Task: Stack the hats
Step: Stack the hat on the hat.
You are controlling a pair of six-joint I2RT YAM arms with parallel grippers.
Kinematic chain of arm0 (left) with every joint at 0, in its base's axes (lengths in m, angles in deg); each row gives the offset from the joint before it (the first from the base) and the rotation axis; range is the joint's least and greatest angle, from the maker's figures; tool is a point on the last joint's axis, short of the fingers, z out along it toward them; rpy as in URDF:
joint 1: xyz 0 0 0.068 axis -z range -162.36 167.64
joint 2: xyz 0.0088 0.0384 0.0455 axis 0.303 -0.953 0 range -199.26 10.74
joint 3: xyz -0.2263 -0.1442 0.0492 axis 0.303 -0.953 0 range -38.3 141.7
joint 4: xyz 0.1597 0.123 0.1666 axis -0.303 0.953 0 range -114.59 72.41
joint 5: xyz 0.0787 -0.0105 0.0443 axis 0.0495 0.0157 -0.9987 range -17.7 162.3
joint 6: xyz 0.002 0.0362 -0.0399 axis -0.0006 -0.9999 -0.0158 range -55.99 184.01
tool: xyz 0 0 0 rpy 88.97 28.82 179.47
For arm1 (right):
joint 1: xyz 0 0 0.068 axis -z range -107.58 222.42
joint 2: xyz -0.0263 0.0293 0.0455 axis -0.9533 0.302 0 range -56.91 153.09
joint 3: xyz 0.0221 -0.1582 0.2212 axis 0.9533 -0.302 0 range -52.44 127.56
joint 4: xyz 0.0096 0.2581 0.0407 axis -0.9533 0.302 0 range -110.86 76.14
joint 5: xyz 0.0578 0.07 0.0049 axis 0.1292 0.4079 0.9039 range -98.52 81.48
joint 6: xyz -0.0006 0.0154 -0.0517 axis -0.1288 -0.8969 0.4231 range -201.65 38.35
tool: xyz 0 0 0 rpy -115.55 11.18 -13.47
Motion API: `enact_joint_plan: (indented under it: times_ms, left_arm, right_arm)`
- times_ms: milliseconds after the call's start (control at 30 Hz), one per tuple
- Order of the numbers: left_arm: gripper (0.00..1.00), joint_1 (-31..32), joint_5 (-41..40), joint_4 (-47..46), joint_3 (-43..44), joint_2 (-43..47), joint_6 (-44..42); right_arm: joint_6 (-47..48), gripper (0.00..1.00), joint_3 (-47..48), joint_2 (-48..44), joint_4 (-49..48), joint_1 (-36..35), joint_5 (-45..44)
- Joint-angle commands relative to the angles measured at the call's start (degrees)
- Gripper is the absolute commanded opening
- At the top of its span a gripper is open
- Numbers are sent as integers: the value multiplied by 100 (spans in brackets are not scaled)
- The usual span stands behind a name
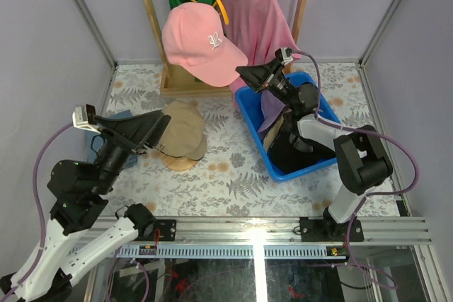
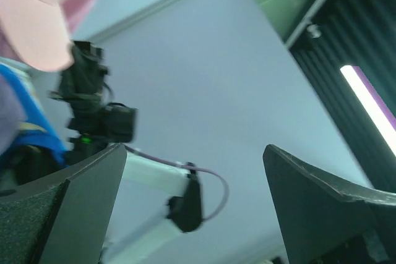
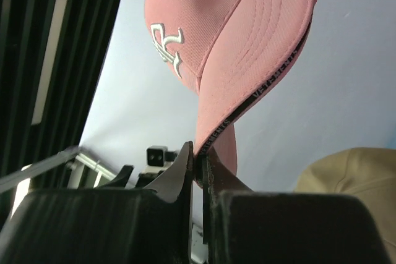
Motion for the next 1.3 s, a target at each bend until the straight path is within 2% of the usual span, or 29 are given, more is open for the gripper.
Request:
enact_joint_plan:
  times_ms: [0, 100, 267, 400, 500, 800, 1067, 1267]
  left_arm:
    - [91, 5, 735, 56, 292, -311, 1690]
    - [91, 5, 486, 502, 591, -348, 1369]
    - [92, 5, -746, 1688, 718, -32, 704]
    - [93, 11, -1575, 1950, 440, 203, 320]
    - [95, 8, -2218, 2087, 382, 329, -38]
    - [100, 5, -3739, 1523, -274, 859, -502]
    - [100, 7, -4323, 697, -747, 1168, -1160]
    - [100, 35, -4560, 427, -938, 1614, -1489]
  right_arm:
    - [696, 0, 69, -672, 459, -94, -297]
    - [444, 0, 203, -540, 235, -92, -142]
    - [-384, 0, 338, -37, -755, -101, -38]
    - [-770, 0, 225, 132, -1281, -157, 17]
    - [-769, 0, 40, 48, -1311, -249, 155]
    - [-642, 0, -61, 97, -1309, -875, 308]
    - [-603, 0, -398, 16, -1317, -1152, 281]
    - [-635, 0, -498, -212, -1313, -1288, 289]
